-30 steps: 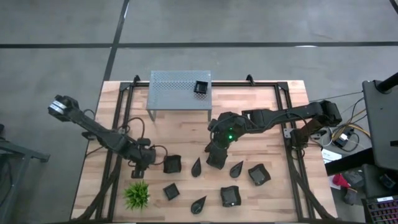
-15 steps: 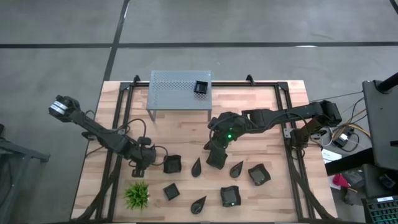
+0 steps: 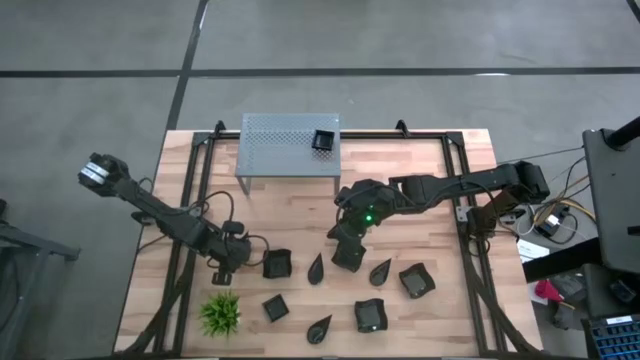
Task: Pick & Place Mini shaped plates
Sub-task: Put the right drop-shaped plate on the middle shelf
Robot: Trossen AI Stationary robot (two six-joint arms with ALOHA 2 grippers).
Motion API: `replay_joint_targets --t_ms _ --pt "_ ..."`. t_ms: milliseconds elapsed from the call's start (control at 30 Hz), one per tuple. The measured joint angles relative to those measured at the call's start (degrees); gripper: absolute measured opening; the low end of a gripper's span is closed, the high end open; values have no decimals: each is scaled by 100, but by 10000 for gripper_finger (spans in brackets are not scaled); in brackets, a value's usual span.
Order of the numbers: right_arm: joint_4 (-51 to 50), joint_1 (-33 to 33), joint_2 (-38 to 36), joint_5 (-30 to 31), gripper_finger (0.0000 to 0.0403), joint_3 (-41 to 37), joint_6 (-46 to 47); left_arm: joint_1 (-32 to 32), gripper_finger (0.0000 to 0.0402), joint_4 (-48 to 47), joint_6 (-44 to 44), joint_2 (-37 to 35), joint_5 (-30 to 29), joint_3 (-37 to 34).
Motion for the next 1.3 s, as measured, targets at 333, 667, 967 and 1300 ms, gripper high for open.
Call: replay_joint_targets --t_ms 333,667,967,1300 --pt "11 4 0 125 57 0 71 -2 92 55 -13 -7 -65 -61" --pt "11 4 0 122 57 0 71 -4 3 67 -200 2 -13 16" --pt "9 4 0 120 57 0 71 0 0 -295 -335 4 0 452" --pt "15 4 0 116 57 0 47 0 0 -1327 -534 -4 -206 1184"
